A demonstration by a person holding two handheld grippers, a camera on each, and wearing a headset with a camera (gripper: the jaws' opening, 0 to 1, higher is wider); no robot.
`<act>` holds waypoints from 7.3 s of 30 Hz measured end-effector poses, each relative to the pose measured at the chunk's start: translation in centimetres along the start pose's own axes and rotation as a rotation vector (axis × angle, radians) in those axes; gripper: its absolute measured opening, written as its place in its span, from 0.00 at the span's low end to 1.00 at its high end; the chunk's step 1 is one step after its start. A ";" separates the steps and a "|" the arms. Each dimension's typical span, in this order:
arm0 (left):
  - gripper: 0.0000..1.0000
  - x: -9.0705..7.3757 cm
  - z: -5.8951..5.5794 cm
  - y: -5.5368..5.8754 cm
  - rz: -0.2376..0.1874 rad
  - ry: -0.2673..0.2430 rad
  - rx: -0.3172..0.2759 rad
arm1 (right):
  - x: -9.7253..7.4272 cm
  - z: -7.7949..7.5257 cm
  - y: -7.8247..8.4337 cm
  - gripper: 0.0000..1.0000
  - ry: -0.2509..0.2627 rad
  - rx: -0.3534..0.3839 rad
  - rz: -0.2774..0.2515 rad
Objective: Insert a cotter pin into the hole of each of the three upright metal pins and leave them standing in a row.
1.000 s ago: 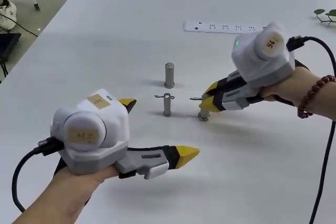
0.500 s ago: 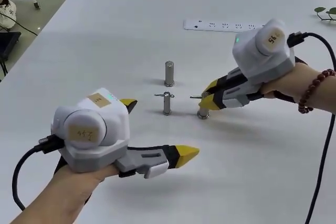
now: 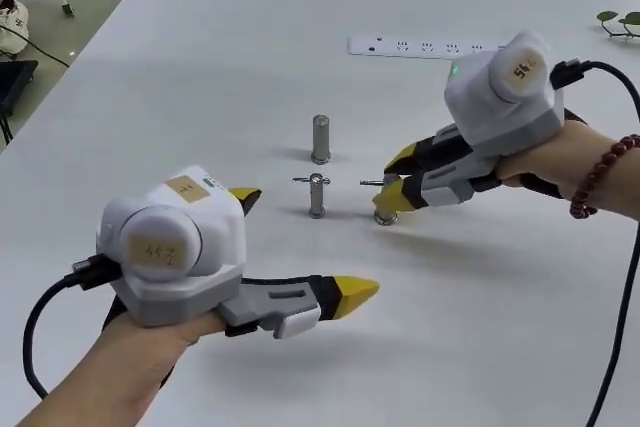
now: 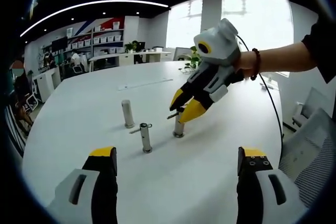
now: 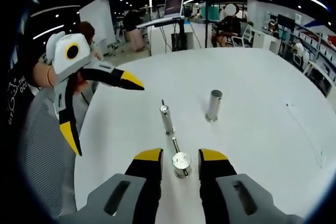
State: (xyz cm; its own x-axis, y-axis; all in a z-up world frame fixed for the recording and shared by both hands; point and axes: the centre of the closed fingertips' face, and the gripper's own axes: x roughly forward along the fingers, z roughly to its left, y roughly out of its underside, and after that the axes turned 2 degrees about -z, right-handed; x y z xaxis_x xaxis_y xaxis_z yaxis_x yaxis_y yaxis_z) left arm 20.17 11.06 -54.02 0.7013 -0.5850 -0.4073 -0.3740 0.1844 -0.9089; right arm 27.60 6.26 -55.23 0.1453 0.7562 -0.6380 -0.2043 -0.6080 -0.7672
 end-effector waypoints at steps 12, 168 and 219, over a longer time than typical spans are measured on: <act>0.95 -0.1 0.2 0.0 -0.004 -0.008 0.000 | 0.9 -2.0 -3.8 0.20 0.116 0.128 -0.171; 0.83 0.4 -0.9 -1.0 -0.007 0.023 0.033 | -3.2 2.9 5.5 0.10 0.255 0.161 -0.125; 0.95 0.3 -0.4 -1.5 -0.042 -0.008 -0.003 | -7.2 -6.2 6.5 0.21 0.281 0.170 0.105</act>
State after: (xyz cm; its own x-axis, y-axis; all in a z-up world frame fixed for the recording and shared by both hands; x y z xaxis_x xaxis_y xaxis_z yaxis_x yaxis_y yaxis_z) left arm 20.73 10.28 -52.77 0.7211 -0.5859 -0.3698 -0.3464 0.1574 -0.9248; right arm 31.19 -4.64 -56.05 0.3709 0.5815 -0.7241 -0.3874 -0.6117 -0.6897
